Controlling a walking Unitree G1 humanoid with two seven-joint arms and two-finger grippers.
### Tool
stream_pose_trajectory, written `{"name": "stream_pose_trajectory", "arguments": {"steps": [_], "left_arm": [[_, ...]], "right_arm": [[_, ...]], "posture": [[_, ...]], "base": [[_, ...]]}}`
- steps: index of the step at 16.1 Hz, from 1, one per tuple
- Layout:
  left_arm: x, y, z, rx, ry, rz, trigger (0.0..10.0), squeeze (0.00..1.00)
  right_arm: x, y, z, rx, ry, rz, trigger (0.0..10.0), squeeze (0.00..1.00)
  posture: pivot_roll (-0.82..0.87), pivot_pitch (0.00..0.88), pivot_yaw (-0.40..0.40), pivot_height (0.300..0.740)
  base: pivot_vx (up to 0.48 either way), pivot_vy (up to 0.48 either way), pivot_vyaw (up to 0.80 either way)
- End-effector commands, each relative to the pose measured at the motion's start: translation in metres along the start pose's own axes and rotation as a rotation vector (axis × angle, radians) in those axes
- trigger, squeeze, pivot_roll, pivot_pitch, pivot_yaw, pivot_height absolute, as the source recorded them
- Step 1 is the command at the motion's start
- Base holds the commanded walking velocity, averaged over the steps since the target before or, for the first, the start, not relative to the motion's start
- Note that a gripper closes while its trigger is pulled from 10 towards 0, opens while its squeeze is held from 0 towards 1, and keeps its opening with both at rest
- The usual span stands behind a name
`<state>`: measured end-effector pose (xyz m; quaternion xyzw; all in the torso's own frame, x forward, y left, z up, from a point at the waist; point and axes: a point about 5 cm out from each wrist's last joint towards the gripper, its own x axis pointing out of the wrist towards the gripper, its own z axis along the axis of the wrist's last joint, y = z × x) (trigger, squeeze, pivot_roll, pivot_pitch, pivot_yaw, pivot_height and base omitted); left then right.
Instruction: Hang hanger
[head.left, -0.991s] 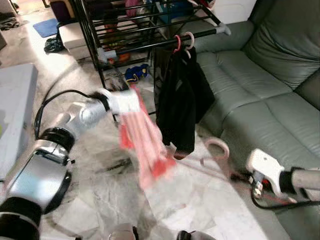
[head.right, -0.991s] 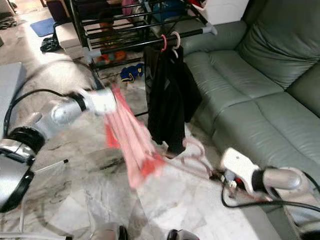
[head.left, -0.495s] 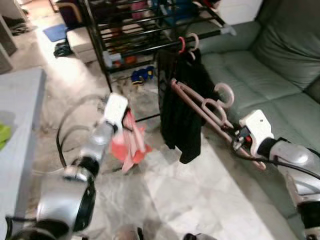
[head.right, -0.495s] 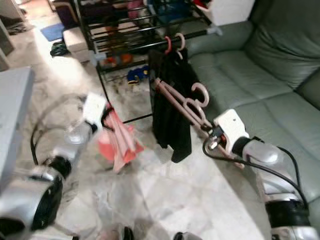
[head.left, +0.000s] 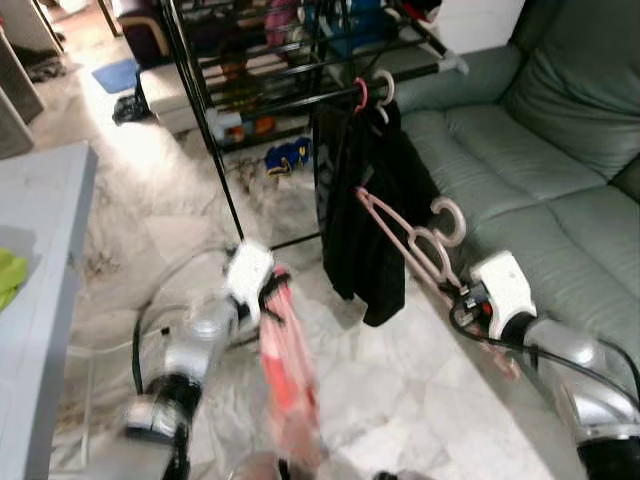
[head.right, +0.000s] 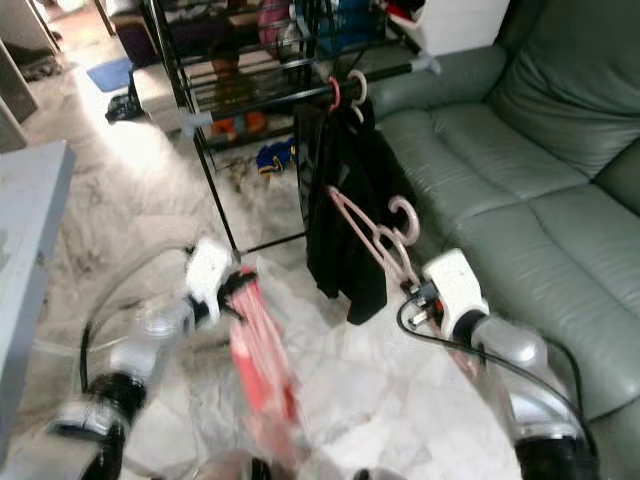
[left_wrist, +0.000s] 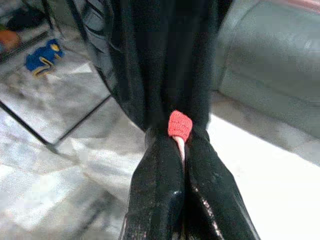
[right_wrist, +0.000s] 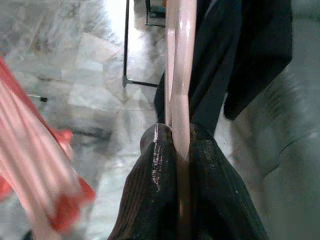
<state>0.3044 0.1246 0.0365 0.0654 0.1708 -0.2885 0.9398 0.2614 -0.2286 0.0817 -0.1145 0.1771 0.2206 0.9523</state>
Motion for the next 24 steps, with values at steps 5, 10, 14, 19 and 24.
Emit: {"name": "stream_pose_trajectory", "arguments": {"steps": [5,10,14,19,24], "left_arm": [[-0.022,-0.001,0.025,0.725,-0.115,-0.358,10.0,0.00],[-0.016,0.007,0.052,0.950,-0.141,-0.439,10.0,0.00],[-0.017,0.010,0.053,1.061,-0.107,-0.461,10.0,0.00],[-0.015,0.024,0.067,1.174,-0.114,-0.426,10.0,0.00],[-0.011,0.034,0.080,1.196,-0.121,-0.355,10.0,0.00]], "right_arm": [[-0.024,0.028,-0.019,-0.103,0.153,0.294,10.0,0.00],[-0.041,0.016,-0.014,-0.153,0.187,0.399,10.0,0.00],[-0.057,0.010,-0.003,-0.160,0.196,0.463,10.0,0.00],[-0.075,-0.004,0.002,-0.188,0.270,0.523,10.0,0.00],[-0.080,-0.008,0.006,-0.192,0.288,0.530,10.0,0.00]], "posture": [[-0.06,0.082,0.031,0.740],[-0.08,0.105,0.034,0.740],[-0.09,0.106,0.036,0.740],[-0.10,0.087,0.032,0.740],[-0.10,0.068,0.032,0.740]], "base": [[0.000,0.000,0.00],[0.000,0.000,0.00],[0.000,0.000,0.00],[0.000,0.000,0.00],[0.000,0.000,0.00]]}}
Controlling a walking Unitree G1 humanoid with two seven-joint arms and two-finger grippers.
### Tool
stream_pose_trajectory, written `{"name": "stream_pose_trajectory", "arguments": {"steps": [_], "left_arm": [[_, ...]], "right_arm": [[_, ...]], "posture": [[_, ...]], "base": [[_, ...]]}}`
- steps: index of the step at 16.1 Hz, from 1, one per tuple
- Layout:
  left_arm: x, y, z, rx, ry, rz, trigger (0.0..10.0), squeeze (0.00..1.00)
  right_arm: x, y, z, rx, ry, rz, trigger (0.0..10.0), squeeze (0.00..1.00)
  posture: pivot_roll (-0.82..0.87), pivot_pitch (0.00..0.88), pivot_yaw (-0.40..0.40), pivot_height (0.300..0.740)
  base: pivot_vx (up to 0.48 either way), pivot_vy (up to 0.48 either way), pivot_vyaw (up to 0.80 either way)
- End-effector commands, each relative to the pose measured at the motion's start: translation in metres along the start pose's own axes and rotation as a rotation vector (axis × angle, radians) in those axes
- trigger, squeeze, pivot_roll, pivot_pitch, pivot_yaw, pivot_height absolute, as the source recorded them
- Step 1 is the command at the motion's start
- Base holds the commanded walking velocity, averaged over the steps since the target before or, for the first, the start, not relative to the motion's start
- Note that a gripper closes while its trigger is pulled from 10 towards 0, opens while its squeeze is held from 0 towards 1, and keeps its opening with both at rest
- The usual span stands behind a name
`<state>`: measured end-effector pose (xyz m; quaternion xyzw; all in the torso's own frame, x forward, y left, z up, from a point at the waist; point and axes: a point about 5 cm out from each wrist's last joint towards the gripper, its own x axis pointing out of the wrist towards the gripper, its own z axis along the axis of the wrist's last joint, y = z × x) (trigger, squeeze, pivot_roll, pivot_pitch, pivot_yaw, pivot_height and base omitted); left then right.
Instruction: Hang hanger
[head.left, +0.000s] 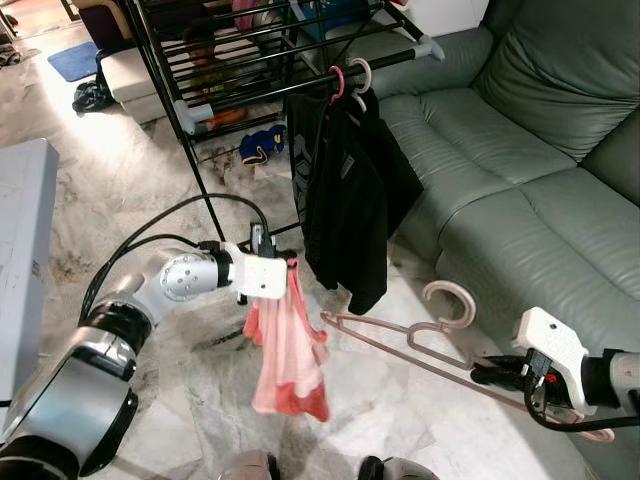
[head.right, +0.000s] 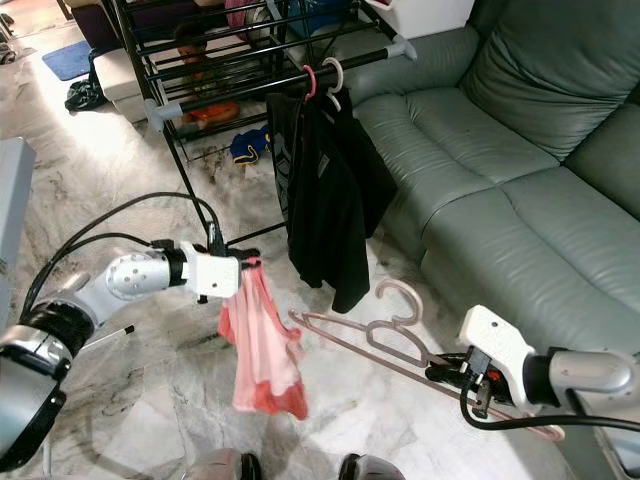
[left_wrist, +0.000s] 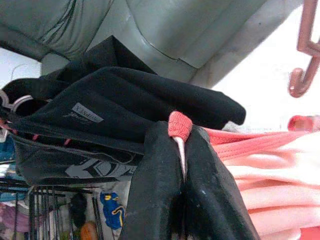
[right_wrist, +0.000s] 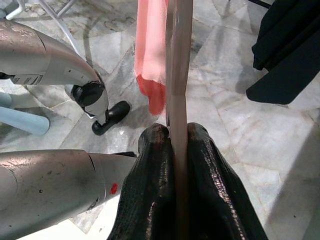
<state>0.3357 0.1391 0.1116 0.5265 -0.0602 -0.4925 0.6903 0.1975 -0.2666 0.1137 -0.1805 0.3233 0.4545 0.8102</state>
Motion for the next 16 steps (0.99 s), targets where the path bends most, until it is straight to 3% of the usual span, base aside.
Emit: {"name": "stream_pose_trajectory", "arguments": {"steps": [1,5,7,9,13,16], "left_arm": [[0.000,0.007,0.001,0.032,-0.010,0.011,10.0,0.00],[0.002,0.013,0.008,0.053,-0.046,0.031,10.0,0.00],[0.004,0.016,0.010,0.070,-0.061,0.018,10.0,0.00],[0.004,0.015,0.010,0.085,-0.058,-0.017,10.0,0.00],[0.005,0.004,0.003,0.070,-0.005,-0.088,10.0,0.00],[0.009,0.007,0.004,0.055,-0.003,-0.067,10.0,0.00]], "right_arm": [[0.000,-0.002,0.006,-0.014,-0.024,-0.004,10.0,0.00],[0.009,0.000,0.005,0.009,-0.043,0.021,10.0,0.00],[0.019,-0.007,0.009,0.006,-0.058,0.021,10.0,0.00],[0.028,-0.015,0.018,-0.034,-0.061,0.014,10.0,0.00],[0.030,-0.017,0.021,-0.077,-0.029,0.066,10.0,0.00],[0.025,-0.038,0.026,-0.172,0.009,-0.052,10.0,0.00]], "posture": [[-0.10,0.068,0.032,0.740],[-0.09,0.067,0.034,0.740],[-0.09,0.074,0.036,0.740],[-0.08,0.107,0.017,0.740],[-0.09,0.089,-0.016,0.740],[-0.10,0.066,-0.017,0.740]], "base": [[0.000,0.000,0.00],[0.000,0.000,0.00],[0.000,0.000,0.00],[0.000,0.000,0.00],[0.000,0.000,0.00],[0.000,0.000,0.00]]}}
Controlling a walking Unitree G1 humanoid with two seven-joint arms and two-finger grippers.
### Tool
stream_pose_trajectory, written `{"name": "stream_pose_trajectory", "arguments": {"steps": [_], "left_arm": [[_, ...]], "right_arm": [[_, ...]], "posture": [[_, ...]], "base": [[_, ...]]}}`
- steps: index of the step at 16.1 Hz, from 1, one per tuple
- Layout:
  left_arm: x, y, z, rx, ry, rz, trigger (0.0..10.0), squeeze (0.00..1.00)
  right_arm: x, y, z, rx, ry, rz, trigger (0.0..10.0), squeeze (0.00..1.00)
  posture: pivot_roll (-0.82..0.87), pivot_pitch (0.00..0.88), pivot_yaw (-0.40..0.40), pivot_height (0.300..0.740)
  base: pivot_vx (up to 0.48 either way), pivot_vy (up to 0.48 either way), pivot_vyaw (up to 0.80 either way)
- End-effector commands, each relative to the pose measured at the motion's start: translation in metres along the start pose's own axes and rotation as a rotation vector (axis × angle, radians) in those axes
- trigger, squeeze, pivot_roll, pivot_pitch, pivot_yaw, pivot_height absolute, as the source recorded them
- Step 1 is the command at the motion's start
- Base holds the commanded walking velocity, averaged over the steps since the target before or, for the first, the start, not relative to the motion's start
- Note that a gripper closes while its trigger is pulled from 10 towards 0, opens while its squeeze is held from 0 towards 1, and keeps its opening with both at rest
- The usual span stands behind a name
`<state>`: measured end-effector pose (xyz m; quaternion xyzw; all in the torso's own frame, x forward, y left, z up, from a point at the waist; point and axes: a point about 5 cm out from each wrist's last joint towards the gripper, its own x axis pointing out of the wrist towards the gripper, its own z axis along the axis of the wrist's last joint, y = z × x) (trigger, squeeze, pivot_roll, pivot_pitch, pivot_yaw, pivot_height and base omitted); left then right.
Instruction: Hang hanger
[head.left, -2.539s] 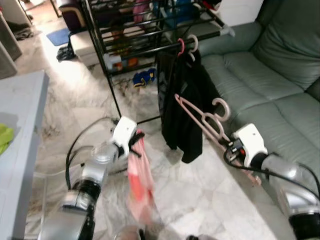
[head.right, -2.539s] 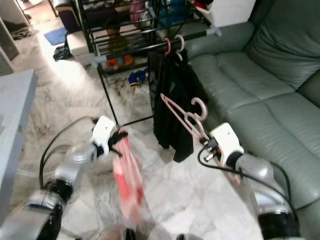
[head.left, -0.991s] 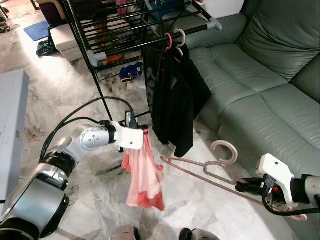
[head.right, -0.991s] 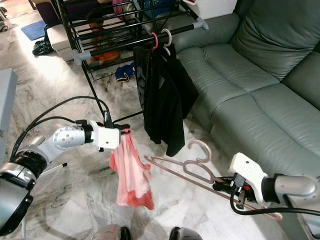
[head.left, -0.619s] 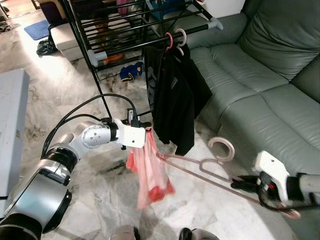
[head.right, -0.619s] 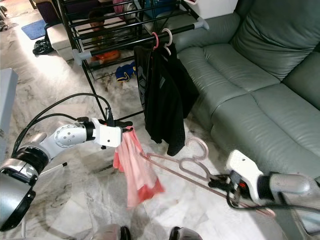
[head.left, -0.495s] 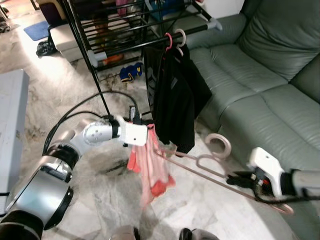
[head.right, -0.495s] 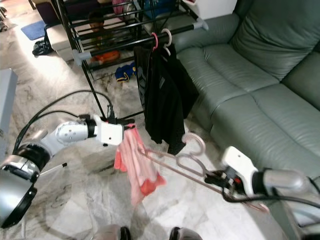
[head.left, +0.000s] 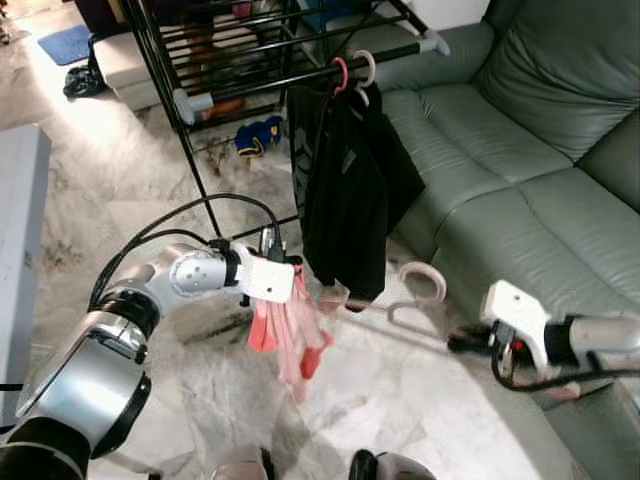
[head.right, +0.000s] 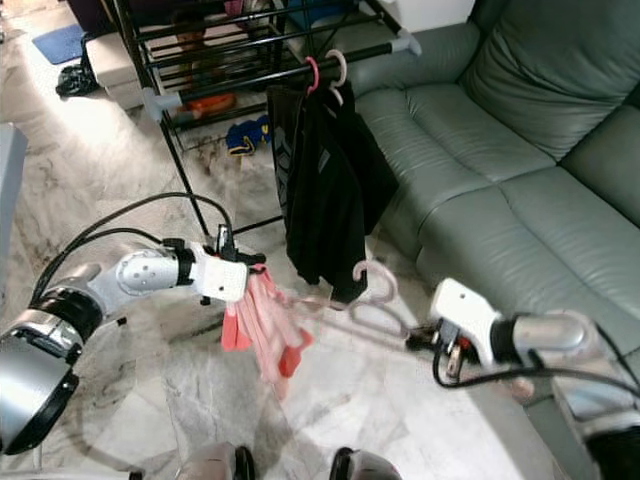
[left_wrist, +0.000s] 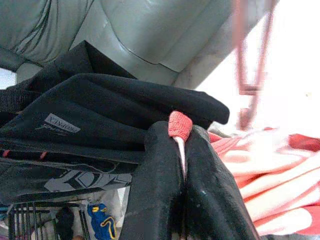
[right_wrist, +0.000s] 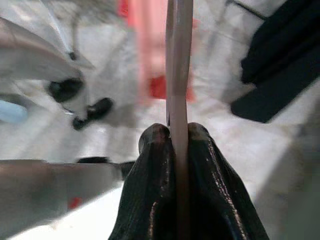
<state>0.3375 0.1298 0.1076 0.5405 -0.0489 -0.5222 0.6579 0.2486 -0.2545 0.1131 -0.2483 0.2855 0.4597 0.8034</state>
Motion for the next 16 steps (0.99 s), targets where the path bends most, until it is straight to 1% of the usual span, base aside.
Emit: {"name": "stream_pose_trajectory", "arguments": {"steps": [1,2,3,4,5,6,8,9,10,12,13,16], "left_arm": [[-0.001,0.013,0.000,-0.003,0.013,0.059,10.0,0.00],[0.000,0.016,-0.001,-0.044,0.027,0.096,10.0,0.00],[-0.001,0.015,-0.001,-0.063,0.008,0.074,10.0,0.00],[-0.001,0.014,-0.001,-0.054,0.007,0.063,10.0,0.00],[0.001,0.011,0.000,-0.061,0.005,0.045,10.0,0.00],[0.002,0.010,0.001,-0.065,-0.005,0.058,10.0,0.00],[0.005,0.010,0.004,-0.109,-0.032,0.076,10.0,0.00],[0.007,0.005,0.008,-0.146,-0.071,0.064,10.0,0.00],[0.009,0.002,0.010,-0.166,-0.094,0.070,10.0,0.00],[0.011,-0.004,0.014,-0.198,-0.129,0.067,10.0,0.00],[0.013,-0.007,0.016,-0.217,-0.151,0.070,10.0,0.00],[0.014,-0.011,0.018,-0.228,-0.164,0.057,10.0,0.00]], "right_arm": [[-0.002,-0.008,0.004,-0.046,0.002,-0.050,10.0,0.00],[-0.001,-0.011,0.007,-0.051,-0.022,-0.074,10.0,0.00],[0.001,-0.007,0.011,-0.048,-0.062,-0.070,10.0,0.00],[0.002,-0.005,0.010,-0.053,-0.062,-0.066,10.0,0.00],[0.004,-0.003,0.005,-0.044,-0.043,-0.065,10.0,0.00],[0.005,-0.003,0.002,-0.029,-0.041,-0.070,10.0,0.00],[0.006,-0.002,0.001,-0.014,-0.073,-0.084,10.0,0.00],[0.009,0.002,0.002,0.014,-0.109,-0.093,10.0,0.00],[0.012,0.005,-0.002,0.032,-0.091,-0.103,10.0,0.00],[0.018,0.016,-0.007,0.069,-0.109,-0.081,10.0,0.00],[0.020,0.022,-0.009,0.079,-0.114,-0.076,10.0,0.00],[0.023,0.026,-0.010,0.088,-0.115,-0.070,10.0,0.00]], "posture": [[-0.10,0.062,-0.015,0.740],[-0.11,0.060,-0.012,0.740],[-0.11,0.056,-0.010,0.740],[-0.11,0.056,-0.010,0.740],[-0.11,0.055,-0.009,0.740],[-0.11,0.051,-0.010,0.740],[-0.11,0.048,-0.008,0.740],[-0.11,0.046,-0.007,0.740],[-0.11,0.043,-0.006,0.740],[-0.11,0.040,-0.005,0.740],[-0.11,0.042,-0.004,0.740],[-0.11,0.067,0.000,0.740]], "base": [[0.000,0.000,0.00],[0.000,0.000,0.00],[0.000,0.000,0.54],[0.000,0.000,0.74],[0.000,0.000,0.00],[0.000,0.000,0.00],[0.000,0.000,0.00],[0.000,0.000,0.00],[0.000,0.000,0.00],[0.000,0.000,-0.79],[0.274,0.000,-0.80],[0.282,0.000,-0.80]]}}
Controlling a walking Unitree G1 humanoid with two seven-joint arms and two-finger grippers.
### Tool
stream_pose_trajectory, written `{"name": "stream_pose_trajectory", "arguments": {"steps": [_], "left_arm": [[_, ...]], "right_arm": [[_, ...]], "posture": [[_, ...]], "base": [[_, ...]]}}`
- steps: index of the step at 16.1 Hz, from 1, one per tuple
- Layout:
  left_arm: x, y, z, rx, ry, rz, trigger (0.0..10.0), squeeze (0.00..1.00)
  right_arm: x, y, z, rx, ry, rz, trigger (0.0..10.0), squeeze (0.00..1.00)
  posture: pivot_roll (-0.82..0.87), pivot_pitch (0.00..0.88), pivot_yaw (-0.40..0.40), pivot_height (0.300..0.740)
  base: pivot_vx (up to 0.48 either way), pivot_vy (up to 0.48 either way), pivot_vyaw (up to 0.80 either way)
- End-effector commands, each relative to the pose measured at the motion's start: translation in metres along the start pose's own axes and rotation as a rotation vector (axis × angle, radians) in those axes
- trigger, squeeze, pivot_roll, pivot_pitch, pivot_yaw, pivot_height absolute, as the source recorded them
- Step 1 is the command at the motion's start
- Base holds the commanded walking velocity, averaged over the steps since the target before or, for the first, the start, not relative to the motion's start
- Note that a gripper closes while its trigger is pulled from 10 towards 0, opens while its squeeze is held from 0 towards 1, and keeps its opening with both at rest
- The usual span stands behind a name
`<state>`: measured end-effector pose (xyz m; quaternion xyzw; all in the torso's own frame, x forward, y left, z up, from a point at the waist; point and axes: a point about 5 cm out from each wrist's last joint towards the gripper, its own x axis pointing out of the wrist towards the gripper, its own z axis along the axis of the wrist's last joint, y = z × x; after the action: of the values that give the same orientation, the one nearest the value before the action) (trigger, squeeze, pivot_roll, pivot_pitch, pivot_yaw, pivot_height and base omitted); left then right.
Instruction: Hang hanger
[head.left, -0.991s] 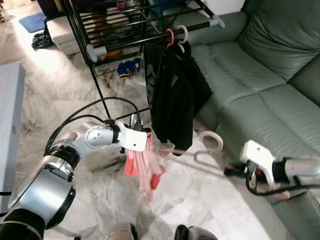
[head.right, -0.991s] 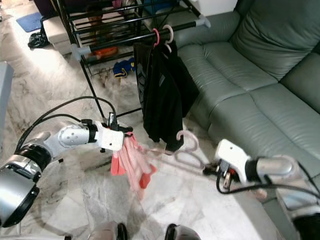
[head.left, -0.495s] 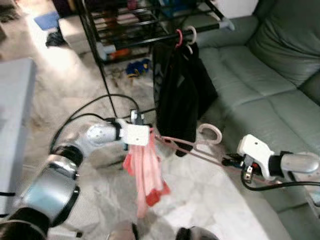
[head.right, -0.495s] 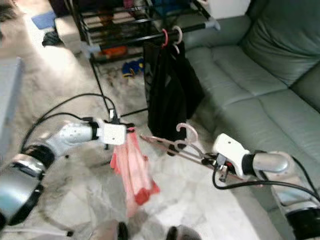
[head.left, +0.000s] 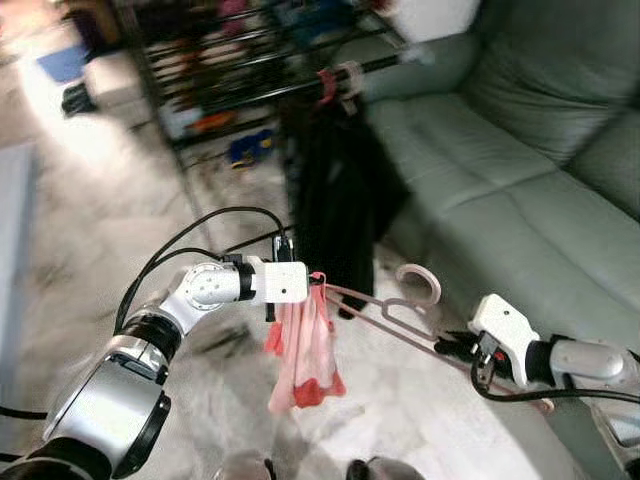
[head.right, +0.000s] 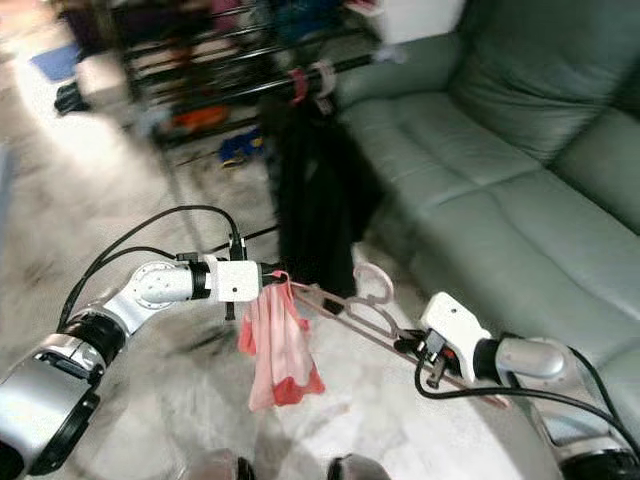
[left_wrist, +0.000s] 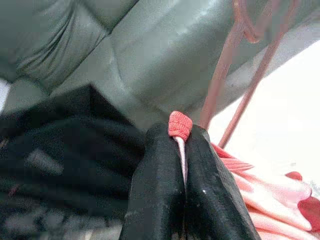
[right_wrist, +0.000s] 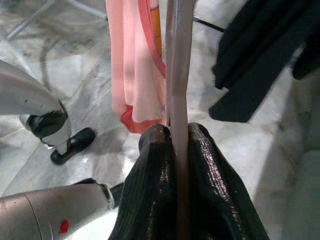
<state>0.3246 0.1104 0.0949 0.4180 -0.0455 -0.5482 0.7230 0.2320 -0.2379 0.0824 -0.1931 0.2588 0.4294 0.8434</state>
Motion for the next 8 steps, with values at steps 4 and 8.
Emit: {"name": "stream_pose_trajectory", "arguments": {"steps": [4,8], "left_arm": [[0.000,0.003,0.006,0.005,-0.035,-0.004,10.0,0.00],[0.002,-0.007,0.007,-0.001,-0.052,-0.032,10.0,0.00]], "right_arm": [[0.000,0.003,0.005,0.000,-0.016,0.008,10.0,0.00],[0.000,0.011,0.002,0.011,-0.006,0.038,10.0,0.00]], "posture": [[-0.11,0.069,-0.001,0.740],[-0.11,0.076,-0.005,0.740]], "base": [[0.288,0.000,-0.80],[0.282,0.000,-0.80]]}}
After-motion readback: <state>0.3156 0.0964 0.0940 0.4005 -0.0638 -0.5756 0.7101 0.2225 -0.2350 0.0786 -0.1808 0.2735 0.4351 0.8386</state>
